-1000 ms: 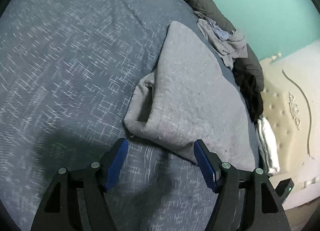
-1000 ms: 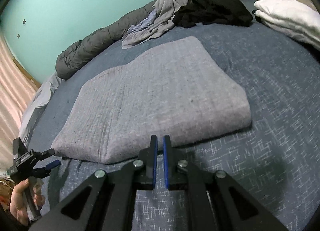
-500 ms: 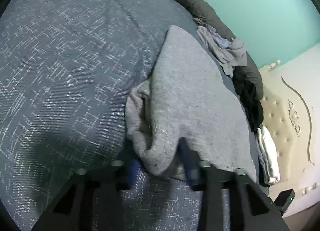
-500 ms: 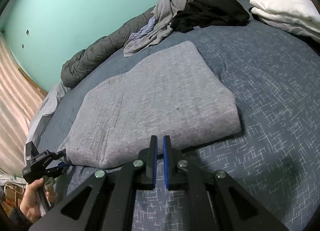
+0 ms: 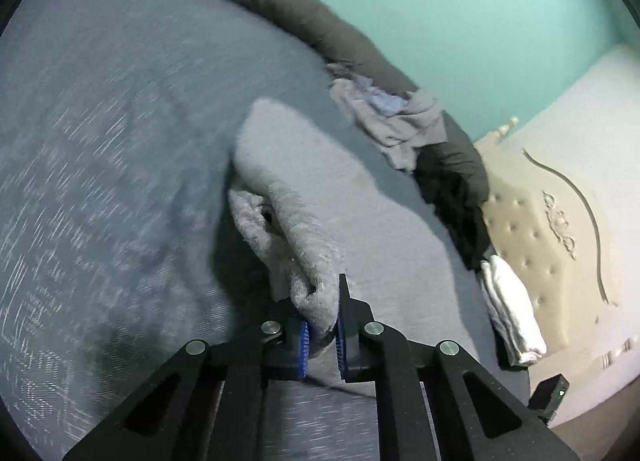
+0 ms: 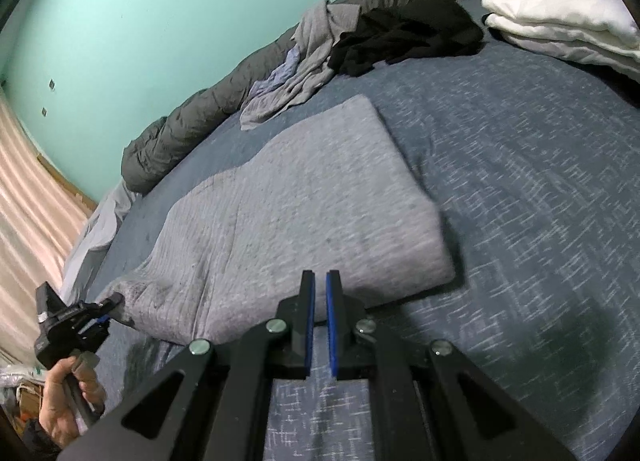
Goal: Fold clothes
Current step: 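Grasp the folded sweatshirt corner with the left tool and lift it, then lower the sweatshirt with the left tool and open it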
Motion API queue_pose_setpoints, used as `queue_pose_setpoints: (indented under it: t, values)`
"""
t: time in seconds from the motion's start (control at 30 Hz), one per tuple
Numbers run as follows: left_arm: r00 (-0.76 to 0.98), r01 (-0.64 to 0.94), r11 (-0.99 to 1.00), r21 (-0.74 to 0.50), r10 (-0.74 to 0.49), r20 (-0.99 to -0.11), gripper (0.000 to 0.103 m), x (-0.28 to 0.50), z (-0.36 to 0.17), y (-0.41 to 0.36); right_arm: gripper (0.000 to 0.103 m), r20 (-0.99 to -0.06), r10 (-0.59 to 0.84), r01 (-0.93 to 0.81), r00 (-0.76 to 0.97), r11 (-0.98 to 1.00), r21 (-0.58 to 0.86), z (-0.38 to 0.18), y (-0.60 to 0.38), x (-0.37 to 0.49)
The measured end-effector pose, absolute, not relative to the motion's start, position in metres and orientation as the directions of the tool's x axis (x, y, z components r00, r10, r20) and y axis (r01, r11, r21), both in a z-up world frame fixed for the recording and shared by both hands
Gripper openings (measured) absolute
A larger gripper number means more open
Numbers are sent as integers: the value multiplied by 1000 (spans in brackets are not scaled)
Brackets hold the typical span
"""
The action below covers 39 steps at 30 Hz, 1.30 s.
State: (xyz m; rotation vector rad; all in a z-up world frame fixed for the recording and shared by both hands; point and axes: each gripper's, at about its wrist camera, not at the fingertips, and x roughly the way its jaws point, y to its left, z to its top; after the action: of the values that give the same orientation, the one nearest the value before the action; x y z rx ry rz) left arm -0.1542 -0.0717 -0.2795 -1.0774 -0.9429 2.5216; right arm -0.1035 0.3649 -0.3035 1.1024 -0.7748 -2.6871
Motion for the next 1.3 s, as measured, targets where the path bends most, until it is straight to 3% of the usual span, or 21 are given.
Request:
queue_pose_setpoints:
  t: [0.23, 0.4, 0.57, 0.7, 0.83, 0.9, 0.97, 1.1, 1.17, 1.23, 1.3]
  values:
    - [-685, -135, -795, -591, 506, -524, 9, -185, -217, 13, 5, -606, -287, -123, -742, -831, 543, -304, 396, -96]
    - [-614, -306, -801, -515, 579, -537, 8, -209, -192, 122, 5, -598, -277, -145, -752, -815, 561, -304, 418, -91]
    - [-466, -421, -788, -450, 613, -637, 8, -212, -229, 229, 5, -598, -272, -174, -754, -795, 581, -307, 439, -86]
    - [-334, -446, -797, -407, 570, -751, 9, -213, -278, 280, 5, -608, -273, -203, -745, -776, 597, -311, 453, -85]
    - [-328, -420, -805, -419, 565, -757, 15, -206, -281, 275, 5, -616, -284, -217, -735, -762, 610, -316, 460, -87]
    - [-344, -406, -802, -438, 578, -740, 25, -205, -268, 263, 5, -612, -289, -215, -736, -757, 617, -316, 462, -88]
    - [-376, -406, -801, -439, 584, -719, 49, -201, -251, 250, 5, -601, -301, -202, -740, -753, 626, -314, 459, -89]
    - [-454, -384, -824, -417, 562, -691, 55, -193, -228, 211, 8, -574, -331, -167, -749, -744, 647, -309, 454, -94]
    - [-481, -357, -855, -377, 514, -710, 55, -194, -230, 196, 13, -547, -355, -131, -758, -739, 661, -304, 448, -97]
    - [-485, -328, -883, -337, 463, -742, 55, -197, -240, 183, 31, -516, -379, -88, -769, -736, 672, -297, 442, -101]
    - [-476, -300, -896, -327, 438, -763, 55, -199, -254, 173, 41, -486, -413, -51, -770, -719, 693, -292, 435, -107]
